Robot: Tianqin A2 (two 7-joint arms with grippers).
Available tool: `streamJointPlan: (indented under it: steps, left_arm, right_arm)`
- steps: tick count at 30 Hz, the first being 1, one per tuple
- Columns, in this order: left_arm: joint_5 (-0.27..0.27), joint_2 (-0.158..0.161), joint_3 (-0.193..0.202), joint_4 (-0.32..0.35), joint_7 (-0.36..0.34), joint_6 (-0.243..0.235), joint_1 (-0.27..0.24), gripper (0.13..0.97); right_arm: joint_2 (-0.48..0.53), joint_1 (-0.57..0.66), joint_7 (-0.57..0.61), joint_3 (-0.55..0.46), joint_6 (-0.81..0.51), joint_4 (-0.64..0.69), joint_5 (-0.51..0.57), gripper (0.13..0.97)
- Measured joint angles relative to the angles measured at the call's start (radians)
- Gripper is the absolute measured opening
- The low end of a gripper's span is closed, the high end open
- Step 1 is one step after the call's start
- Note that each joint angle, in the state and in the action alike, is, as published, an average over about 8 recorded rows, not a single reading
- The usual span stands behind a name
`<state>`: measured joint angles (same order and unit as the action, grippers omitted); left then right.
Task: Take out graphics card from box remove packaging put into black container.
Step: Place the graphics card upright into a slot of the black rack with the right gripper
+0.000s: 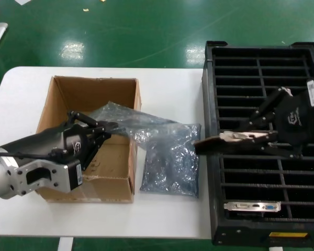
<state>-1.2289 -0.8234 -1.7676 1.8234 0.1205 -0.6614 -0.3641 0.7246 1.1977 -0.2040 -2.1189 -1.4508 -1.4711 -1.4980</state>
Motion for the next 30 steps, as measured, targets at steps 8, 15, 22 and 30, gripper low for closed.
streamJointPlan:
  steps: [8, 15, 22, 30]
  left_arm:
    - [0.0, 0.0, 0.0, 0.0, 0.0, 0.0, 0.0, 0.138]
    - [0.0, 0.0, 0.0, 0.0, 0.0, 0.0, 0.0, 0.138]
    - [0.0, 0.0, 0.0, 0.0, 0.0, 0.0, 0.0, 0.138]
    - [0.0, 0.0, 0.0, 0.0, 0.0, 0.0, 0.0, 0.138]
  right_arm:
    - [0.006, 0.076, -0.087, -0.066, -0.085, 0.041, 0.03, 0.187]
    - [0.059, 0.131, -0.14, -0.155, -0.113, 0.028, -0.03, 0.187]
    - [0.101, 0.151, -0.165, -0.219, -0.118, 0.02, -0.068, 0.187]
    - [0.103, 0.133, -0.147, -0.243, -0.118, 0.041, -0.025, 0.187]
